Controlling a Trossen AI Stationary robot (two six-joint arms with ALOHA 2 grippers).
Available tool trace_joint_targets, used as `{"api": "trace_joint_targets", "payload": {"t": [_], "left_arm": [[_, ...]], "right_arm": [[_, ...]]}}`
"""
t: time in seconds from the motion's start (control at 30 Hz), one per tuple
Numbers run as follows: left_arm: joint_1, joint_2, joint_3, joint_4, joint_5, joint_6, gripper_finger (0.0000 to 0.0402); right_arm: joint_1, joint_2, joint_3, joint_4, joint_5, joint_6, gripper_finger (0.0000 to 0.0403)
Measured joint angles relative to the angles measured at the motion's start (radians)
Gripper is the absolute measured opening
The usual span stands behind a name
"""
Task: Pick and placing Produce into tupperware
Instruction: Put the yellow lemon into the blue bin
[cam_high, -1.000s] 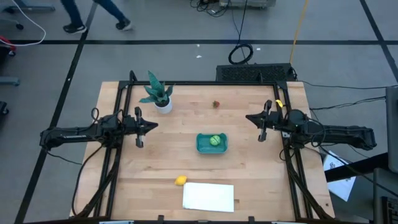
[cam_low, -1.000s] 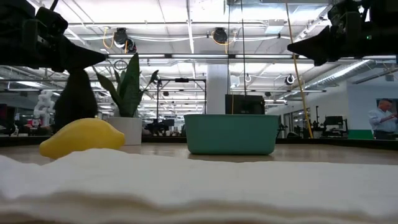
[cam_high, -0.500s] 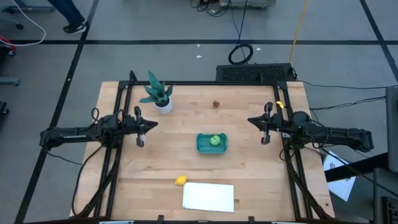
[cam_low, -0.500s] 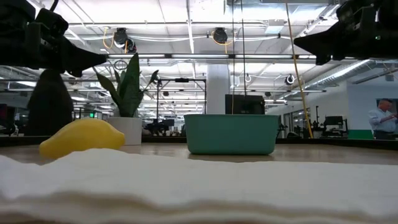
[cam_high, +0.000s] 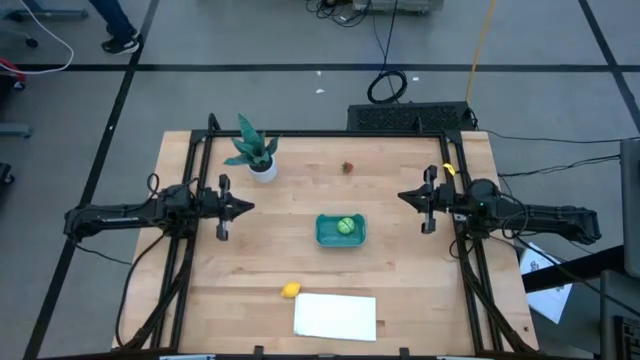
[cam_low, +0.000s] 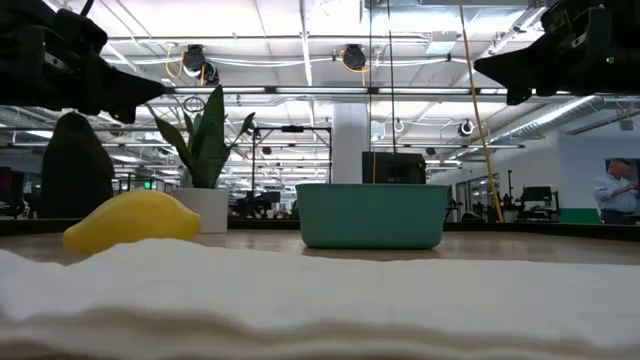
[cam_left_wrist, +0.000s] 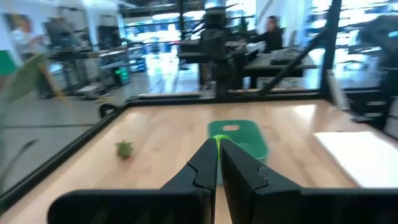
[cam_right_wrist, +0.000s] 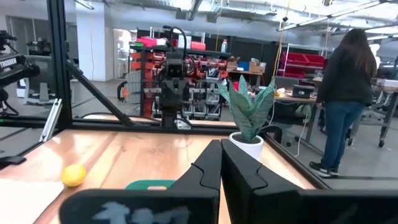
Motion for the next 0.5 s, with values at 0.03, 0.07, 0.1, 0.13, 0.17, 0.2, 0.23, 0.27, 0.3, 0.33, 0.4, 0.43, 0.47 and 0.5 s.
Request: {"api": "trace_joint_targets", "payload": {"t": [0.03, 0.07, 0.1, 0.13, 0.17, 0.2, 0.23, 0.27, 0.3, 0.33, 0.4, 0.43, 0.47, 0.5], "left_arm": [[0.0, 0.0, 0.0, 0.008, 0.017, 0.0, 0.0026], [0.0, 0.0, 0.0, 0.018, 0.023, 0.0, 0.0026], [0.0, 0.0, 0.0, 0.028, 0.024, 0.0, 0.0026], [0.0, 0.0, 0.0, 0.037, 0.023, -0.001, 0.0026], [0.0, 0.0, 0.0, 0.046, 0.023, -0.004, 0.0026], [0.0, 0.0, 0.0, 0.058, 0.023, -0.01, 0.0026], [0.0, 0.0, 0.0, 0.071, 0.023, -0.015, 0.0026], [0.0, 0.0, 0.0, 0.085, 0.021, -0.023, 0.0026], [0.0, 0.0, 0.0, 0.098, 0.02, -0.032, 0.0026], [0.0, 0.0, 0.0, 0.112, 0.021, -0.041, 0.0026], [0.0, 0.0, 0.0, 0.146, 0.034, -0.052, 0.0026], [-0.001, 0.0, 0.0, 0.164, 0.048, -0.052, 0.0026], [-0.003, 0.0, 0.0, 0.181, 0.057, -0.053, 0.0026], [-0.007, 0.0, 0.0, 0.198, 0.06, -0.053, 0.0026]], "right_arm": [[0.0, 0.0, -0.001, 0.0, -0.001, 0.001, 0.0], [0.0, 0.0, -0.006, 0.007, -0.002, 0.001, 0.0], [0.0, 0.0, -0.013, 0.018, -0.002, 0.001, 0.0], [0.0, 0.0, -0.023, 0.029, -0.002, 0.001, 0.0], [0.0, 0.0, -0.034, 0.043, -0.002, 0.001, 0.0], [0.0, 0.0, -0.048, 0.063, -0.002, 0.001, 0.0], [0.0, 0.0, -0.061, 0.09, -0.002, 0.001, 0.0], [0.0, 0.0, -0.069, 0.116, -0.002, 0.001, 0.0], [0.0, 0.0, -0.08, 0.156, -0.002, 0.0, 0.0], [0.0, -0.001, -0.084, 0.163, -0.002, 0.0, 0.0], [0.0, 0.0, -0.085, 0.169, -0.002, 0.005, 0.0], [0.0, 0.0, -0.086, 0.16, -0.002, 0.005, 0.0], [0.0, 0.0, -0.086, 0.162, -0.003, 0.005, 0.0], [0.0, 0.0, -0.086, 0.162, -0.002, 0.005, 0.0]]}}
